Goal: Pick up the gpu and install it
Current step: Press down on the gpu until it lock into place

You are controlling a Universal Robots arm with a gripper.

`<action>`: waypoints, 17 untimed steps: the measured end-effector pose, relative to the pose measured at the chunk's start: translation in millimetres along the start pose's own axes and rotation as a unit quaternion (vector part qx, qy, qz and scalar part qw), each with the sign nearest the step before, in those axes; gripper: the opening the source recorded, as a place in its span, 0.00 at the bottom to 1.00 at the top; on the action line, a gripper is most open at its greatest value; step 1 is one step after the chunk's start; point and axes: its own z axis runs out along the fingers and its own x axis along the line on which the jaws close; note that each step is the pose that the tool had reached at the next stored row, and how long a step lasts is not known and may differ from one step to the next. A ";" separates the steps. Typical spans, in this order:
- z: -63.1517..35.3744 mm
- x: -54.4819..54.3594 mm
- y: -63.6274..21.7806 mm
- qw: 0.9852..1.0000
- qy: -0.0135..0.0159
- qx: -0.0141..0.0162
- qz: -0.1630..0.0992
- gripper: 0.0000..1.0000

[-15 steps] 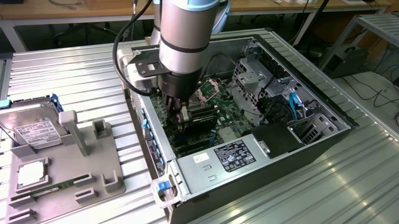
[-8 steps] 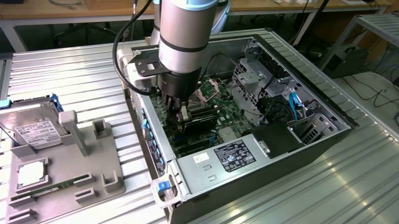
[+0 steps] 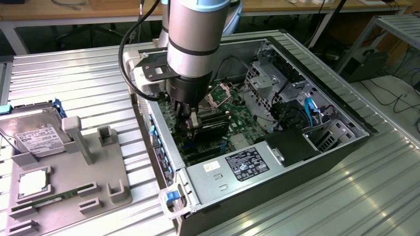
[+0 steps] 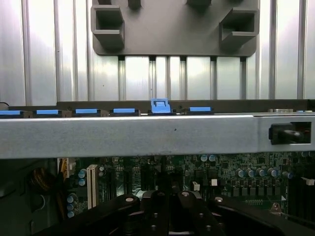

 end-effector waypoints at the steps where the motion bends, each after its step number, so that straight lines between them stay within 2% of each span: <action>1: 0.4 0.0 0.0 1.000 0.000 0.000 0.000 0.11; 11: 4.7 0.1 1.3 1.000 0.000 -0.001 0.000 0.11; 16: 4.8 0.1 1.3 1.000 0.000 -0.002 0.000 0.11; 17: 3.2 -0.1 1.3 1.000 -0.001 -0.002 0.000 0.11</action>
